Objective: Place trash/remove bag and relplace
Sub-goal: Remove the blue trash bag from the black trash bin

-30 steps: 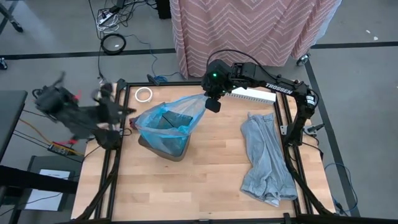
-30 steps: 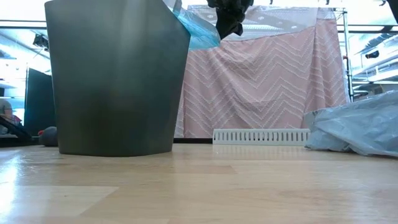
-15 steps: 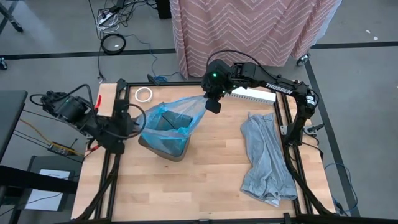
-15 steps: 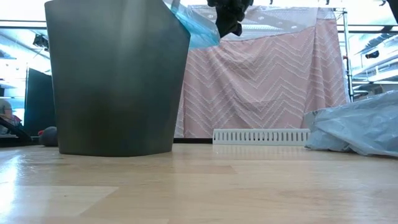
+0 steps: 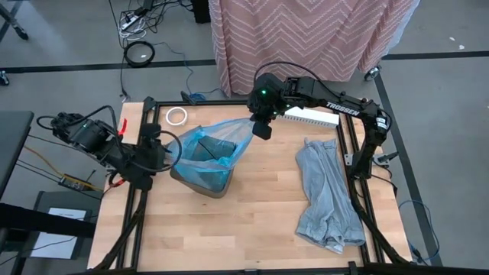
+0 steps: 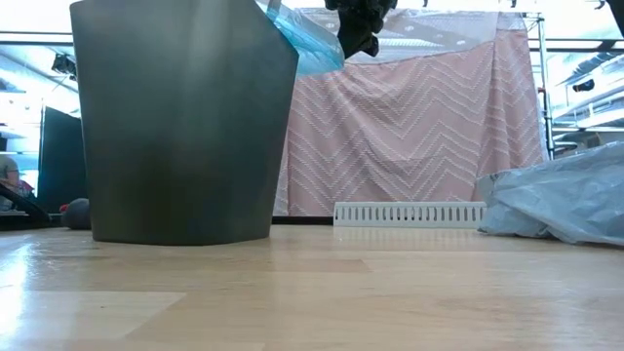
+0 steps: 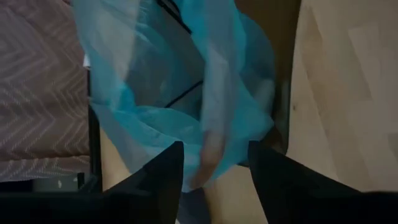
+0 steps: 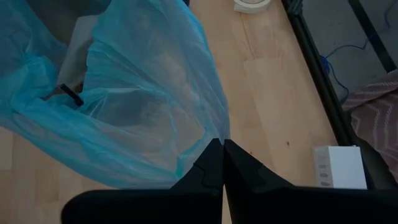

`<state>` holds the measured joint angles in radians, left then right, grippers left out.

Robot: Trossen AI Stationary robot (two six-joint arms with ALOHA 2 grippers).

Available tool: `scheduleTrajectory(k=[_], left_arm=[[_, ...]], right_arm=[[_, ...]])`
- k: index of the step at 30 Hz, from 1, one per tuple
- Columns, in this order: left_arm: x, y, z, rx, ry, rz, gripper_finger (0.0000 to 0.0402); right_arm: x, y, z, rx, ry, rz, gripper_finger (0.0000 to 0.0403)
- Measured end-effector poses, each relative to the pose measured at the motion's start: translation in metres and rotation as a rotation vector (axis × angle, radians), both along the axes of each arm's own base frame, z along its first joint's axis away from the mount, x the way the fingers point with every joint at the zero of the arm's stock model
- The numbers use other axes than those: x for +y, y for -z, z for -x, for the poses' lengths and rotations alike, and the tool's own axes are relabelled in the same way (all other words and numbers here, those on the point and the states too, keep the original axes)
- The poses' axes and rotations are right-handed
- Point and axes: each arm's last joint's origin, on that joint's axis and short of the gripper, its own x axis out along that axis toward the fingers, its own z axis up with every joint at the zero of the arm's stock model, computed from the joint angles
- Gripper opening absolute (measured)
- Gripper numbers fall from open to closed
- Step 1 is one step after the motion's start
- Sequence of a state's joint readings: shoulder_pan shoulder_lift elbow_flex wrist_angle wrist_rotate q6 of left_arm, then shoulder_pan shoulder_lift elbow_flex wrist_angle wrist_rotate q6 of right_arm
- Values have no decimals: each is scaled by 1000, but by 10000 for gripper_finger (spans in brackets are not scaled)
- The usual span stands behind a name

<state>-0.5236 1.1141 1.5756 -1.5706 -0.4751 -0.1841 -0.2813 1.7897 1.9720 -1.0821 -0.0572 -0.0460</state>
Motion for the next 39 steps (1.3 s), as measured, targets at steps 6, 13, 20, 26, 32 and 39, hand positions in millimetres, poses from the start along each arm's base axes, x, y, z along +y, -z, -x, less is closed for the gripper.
scheduleTrajectory(k=[6, 13, 20, 26, 32, 39], left_arm=[[-2, 17, -5, 52, -2, -74, 188], [0, 16, -6, 8, -67, -106, 171], [3, 6, -1, -47, -100, -85, 97], [0, 25, -5, 37, -81, -96, 11], [1, 28, -8, -7, -147, -176, 4], [6, -22, -9, -262, -256, -244, 2]], right_arm=[[0, 0, 0, 0, -2, -1, 0], [1, 0, 0, -2, -26, -3, 0], [1, 0, 0, -1, -41, 8, 0], [1, 0, 0, 0, -41, 9, 0], [0, -1, -1, -4, -15, 20, 0], [11, -15, -7, -78, 48, 122, 0]])
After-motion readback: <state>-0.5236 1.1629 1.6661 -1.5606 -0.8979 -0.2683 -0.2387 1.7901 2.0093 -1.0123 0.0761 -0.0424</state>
